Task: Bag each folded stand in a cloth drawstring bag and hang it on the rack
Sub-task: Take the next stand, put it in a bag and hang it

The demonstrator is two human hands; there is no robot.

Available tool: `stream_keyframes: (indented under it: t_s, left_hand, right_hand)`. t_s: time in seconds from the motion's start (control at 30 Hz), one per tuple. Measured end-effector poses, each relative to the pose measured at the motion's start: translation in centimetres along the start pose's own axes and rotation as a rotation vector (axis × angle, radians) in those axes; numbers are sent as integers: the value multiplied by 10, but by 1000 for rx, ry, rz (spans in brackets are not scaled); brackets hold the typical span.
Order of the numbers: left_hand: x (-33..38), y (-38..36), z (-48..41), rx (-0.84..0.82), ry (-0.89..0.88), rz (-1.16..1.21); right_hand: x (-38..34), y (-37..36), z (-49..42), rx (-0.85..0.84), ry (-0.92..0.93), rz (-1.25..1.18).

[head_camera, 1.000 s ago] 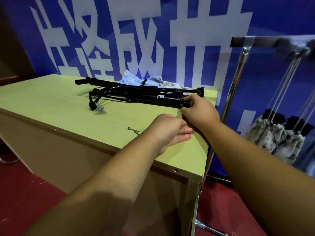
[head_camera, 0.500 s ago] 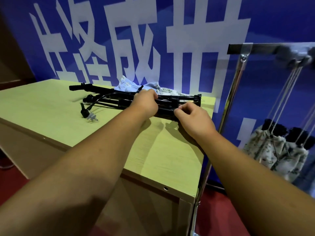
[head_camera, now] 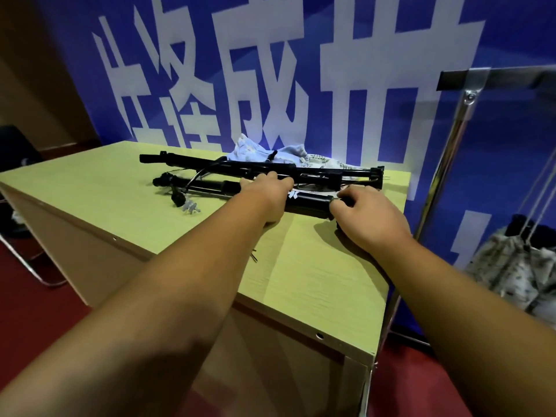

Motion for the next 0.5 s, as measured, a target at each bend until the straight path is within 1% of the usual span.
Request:
stream_keyframes:
  t_s: [0.13,0.23,0.33,0.43,0.5]
  left_hand:
    - [-1,11,11,76,-46,-49]
    - [3,24,19,145,-78,-78]
    - [15,43,28,233,-130,-146]
    - [31,60,36,290,-187,-238]
    - [42,68,38,316,-215,-296]
  right_hand:
    - [-2,0,2,0,5,21]
    - [-3,0,4,16,11,105]
    - [-12,1,7,103,64,237]
    - [-20,7,9,213,114,303]
    - [-23,8,10,228,131,342]
Point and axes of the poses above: each hand's wrist, its own z-axis away from the middle knuckle, its own y-axis out of the back of the hand, x = y × z, the point moved 10 cm from there along -z, towards the middle knuckle, and after that the axes turned 3 degrees about -y, right-handed, at the moved point
